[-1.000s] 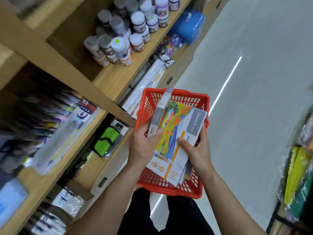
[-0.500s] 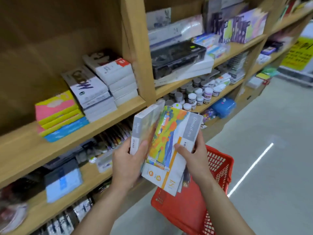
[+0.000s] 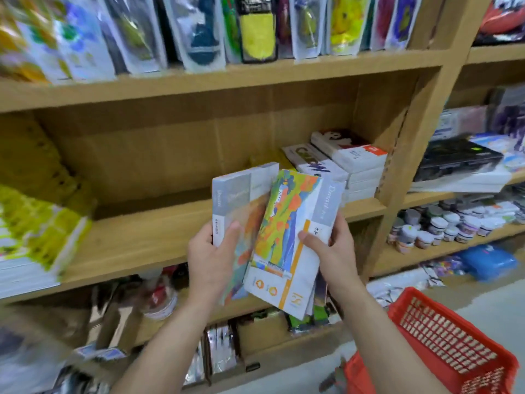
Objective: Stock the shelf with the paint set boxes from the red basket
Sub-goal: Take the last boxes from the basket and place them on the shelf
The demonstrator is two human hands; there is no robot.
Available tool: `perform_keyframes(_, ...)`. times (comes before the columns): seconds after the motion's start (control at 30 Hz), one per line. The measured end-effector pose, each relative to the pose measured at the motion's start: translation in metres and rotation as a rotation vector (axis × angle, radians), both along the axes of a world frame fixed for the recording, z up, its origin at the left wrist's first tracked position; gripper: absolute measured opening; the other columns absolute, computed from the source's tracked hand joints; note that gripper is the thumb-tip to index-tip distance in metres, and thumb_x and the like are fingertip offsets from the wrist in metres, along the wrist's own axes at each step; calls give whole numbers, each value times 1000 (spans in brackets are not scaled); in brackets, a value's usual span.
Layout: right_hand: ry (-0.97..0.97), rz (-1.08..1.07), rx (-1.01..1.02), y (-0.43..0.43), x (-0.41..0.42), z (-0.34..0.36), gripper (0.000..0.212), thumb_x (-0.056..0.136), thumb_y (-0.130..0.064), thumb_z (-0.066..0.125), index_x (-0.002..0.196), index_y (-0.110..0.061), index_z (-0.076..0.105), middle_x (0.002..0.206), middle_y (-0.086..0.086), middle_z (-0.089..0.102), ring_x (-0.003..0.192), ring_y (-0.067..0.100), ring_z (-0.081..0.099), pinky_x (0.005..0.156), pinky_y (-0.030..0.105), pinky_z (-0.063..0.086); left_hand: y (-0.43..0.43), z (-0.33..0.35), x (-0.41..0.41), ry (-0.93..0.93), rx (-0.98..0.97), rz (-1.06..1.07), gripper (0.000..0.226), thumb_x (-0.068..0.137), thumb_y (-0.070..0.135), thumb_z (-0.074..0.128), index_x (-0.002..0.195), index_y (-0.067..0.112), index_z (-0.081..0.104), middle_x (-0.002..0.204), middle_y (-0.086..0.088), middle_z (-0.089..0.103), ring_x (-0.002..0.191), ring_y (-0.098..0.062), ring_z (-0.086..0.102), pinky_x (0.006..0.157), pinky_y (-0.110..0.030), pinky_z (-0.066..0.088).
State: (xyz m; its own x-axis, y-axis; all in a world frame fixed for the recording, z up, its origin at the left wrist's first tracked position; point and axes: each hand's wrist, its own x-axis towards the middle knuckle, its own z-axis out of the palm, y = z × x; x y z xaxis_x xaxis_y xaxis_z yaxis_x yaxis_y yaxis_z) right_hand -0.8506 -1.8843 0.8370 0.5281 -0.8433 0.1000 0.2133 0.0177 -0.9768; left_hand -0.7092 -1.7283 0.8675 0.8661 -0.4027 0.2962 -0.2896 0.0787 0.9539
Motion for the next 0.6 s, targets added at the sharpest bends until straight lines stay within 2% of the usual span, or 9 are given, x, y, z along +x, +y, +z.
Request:
perform_keyframes(0.1,6,36,13,15,36,7,93,75,-25,84,157,-30,40,139,2,69,116,26,74,87,53,65,23,4,40,-2,-30,64,9,90,36,65,91,27,67,81,19,74,69,-3,64,61,-21,52)
perform_keyframes(0.2,33,72,28,20,68,8,90,79,-23,85,157,-31,40,138,0,70,113,23,75,85,48,66,39,4,95,-76,-4,181,8,95,25,65,96,32,60,86,23,71,74,10,63,65,-17,50)
perform_keyframes(0.23,43,81,26,20,78,8,88,83,-19,85,157,-31,39,138,0,69,113,22,75,82,45,67,42,3,116,-76,14,204,10,96,22,66,97,32,62,90,17,72,79,5,66,69,-22,51)
perform_keyframes(0.3,61,92,33,18,97,5,85,88,-14,84,158,-31,38,140,1,67,113,22,74,79,41,68,48,-3,156,-59,83,249,14,96,19,68,109,22,68,101,2,74,92,-16,71,77,-36,55)
perform_keyframes(0.37,73,101,58,13,115,0,86,88,-14,84,157,-33,38,140,0,68,115,24,74,84,49,66,50,-13,194,-32,181,309,37,95,18,71,129,10,62,108,-1,72,102,-28,71,77,-32,55)
perform_keyframes(0.43,95,117,69,8,132,-4,83,87,-17,85,154,-38,41,136,-4,71,112,25,75,87,57,64,51,-21,223,33,323,340,69,92,25,76,151,7,44,118,-3,68,112,-31,68,81,-30,53)
perform_keyframes(0.47,109,134,66,5,139,-6,82,86,-18,86,152,-40,43,133,-5,72,111,25,76,87,58,64,50,-24,233,73,398,326,84,89,29,79,157,8,33,130,-6,65,120,-31,65,89,-34,53)
perform_keyframes(0.53,122,171,73,-1,153,-10,79,86,-18,86,150,-40,46,131,-5,73,109,26,76,85,58,64,47,-33,249,77,556,285,104,84,36,84,162,9,21,156,-12,48,139,-32,50,110,-43,45)
perform_keyframes(0.6,115,185,101,-7,163,-13,76,87,-16,85,150,-37,48,132,-2,73,109,27,76,85,56,65,44,-40,252,-49,748,267,105,84,42,82,163,10,21,168,-13,27,153,-30,30,122,-42,30)
